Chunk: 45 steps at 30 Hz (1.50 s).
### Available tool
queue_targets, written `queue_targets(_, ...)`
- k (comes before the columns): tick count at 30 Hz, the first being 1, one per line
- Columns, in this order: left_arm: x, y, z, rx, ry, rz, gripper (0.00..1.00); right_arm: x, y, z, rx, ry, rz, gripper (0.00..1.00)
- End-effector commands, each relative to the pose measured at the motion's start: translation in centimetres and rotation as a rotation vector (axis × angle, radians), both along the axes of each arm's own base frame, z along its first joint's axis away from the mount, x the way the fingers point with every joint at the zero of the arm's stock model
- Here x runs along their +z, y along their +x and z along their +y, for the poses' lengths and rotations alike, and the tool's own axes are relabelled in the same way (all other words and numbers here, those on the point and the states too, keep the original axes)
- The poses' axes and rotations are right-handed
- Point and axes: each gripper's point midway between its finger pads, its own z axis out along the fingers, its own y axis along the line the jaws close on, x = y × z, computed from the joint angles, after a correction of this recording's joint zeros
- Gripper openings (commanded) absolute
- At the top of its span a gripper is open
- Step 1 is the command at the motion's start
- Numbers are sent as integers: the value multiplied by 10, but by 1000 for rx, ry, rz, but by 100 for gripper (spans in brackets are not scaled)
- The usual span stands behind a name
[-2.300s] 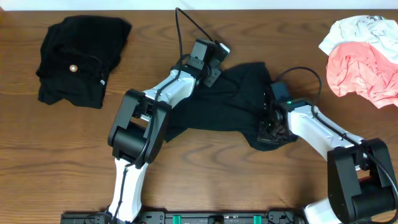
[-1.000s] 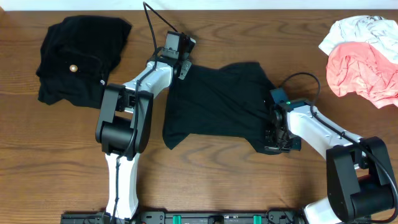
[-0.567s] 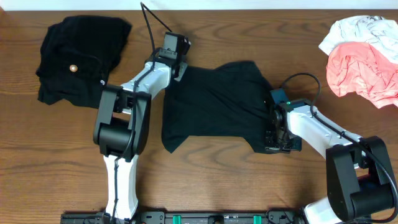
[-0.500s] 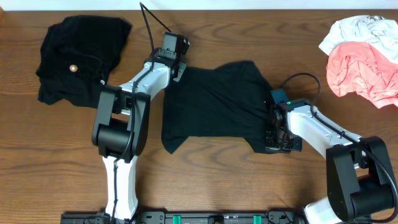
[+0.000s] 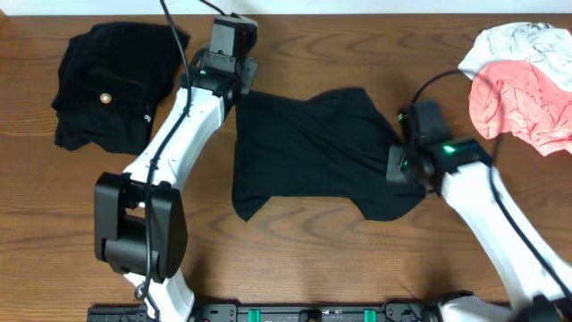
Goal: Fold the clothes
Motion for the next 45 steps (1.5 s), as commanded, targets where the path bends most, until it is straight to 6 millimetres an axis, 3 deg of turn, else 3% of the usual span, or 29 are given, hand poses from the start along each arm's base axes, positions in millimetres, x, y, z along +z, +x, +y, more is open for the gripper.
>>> queue_targets(1, -27, -15, 3, 85, -99, 104, 6, 30, 19, 8, 106, 4, -142, 1)
queue_targets(5, -56, -39, -9, 55, -254, 241, 6, 32, 45, 28, 171, 62, -222, 1)
queue_targets(10, -84, -68, -4, 98, -271, 357, 6, 1, 73, 53, 225, 127, -209, 1)
queue_targets(17, -110, -100, -15, 71, -328, 474, 6, -26, 100, 92, 323, 121, -177, 1)
queue_targets(21, -122, -110, -13, 85, -326, 501, 6, -43, 113, 104, 338, 110, -130, 36)
queue_targets(22, -124, -112, -12, 88, -326, 507, 6, -48, 115, 105, 338, 107, -117, 50)
queue_targets(23, -125, -114, -12, 89, -325, 511, 6, -52, 116, 106, 339, 105, -105, 55)
queue_targets(28, -126, -114, -12, 89, -325, 512, 6, -61, 112, 106, 352, 94, -75, 57)
queue_targets(40, -125, -111, -12, 87, -328, 501, 6, -85, 101, 111, 423, -10, -26, 56)
queue_targets(45, -125, -111, -12, 87, -328, 501, 6, -100, 101, 102, 399, -69, 2, 52)
